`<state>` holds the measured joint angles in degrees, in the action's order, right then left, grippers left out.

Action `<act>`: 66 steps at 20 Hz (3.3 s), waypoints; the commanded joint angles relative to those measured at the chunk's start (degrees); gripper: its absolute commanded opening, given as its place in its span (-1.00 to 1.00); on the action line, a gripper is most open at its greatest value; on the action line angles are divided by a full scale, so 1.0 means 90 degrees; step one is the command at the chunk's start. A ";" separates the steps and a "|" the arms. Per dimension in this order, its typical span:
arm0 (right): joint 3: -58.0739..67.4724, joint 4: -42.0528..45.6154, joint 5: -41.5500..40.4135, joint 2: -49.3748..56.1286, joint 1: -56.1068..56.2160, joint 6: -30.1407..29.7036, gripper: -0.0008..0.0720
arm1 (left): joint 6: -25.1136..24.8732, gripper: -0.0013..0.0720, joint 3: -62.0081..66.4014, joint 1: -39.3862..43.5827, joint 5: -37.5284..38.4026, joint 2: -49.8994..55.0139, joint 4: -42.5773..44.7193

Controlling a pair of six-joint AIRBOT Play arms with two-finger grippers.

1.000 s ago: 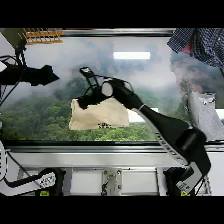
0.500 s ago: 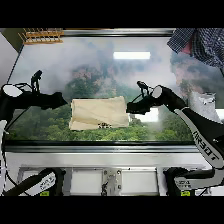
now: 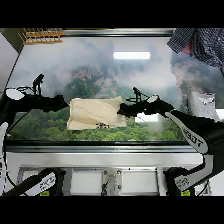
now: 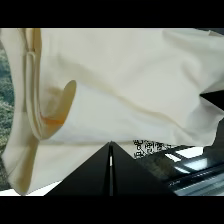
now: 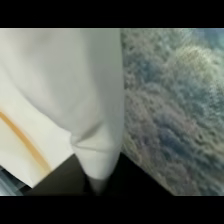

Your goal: Fold the clothes and pants, and hang the long-sleeved shirts on hangers.

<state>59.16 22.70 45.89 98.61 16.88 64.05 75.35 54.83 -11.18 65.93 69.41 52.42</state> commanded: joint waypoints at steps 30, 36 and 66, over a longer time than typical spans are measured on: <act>0.1926 0.3842 0.1338 -0.3745 -0.6866 0.2271 -0.96 | 0.0131 -0.94 -0.0007 0.2436 -0.1059 -0.0005 0.0000; 0.1566 0.6926 0.2565 -0.4155 -0.6866 0.3402 -0.96 | 0.0129 -0.94 -0.0007 0.2436 -0.1066 -0.0005 0.0000; -0.0391 0.4947 0.2164 -0.5697 -0.2310 0.2356 -0.48 | 0.0129 -0.94 -0.0007 0.2441 -0.1015 -0.0005 0.0000</act>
<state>55.64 68.99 65.54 46.92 -9.63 85.52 76.58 54.76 10.79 56.82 69.38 52.45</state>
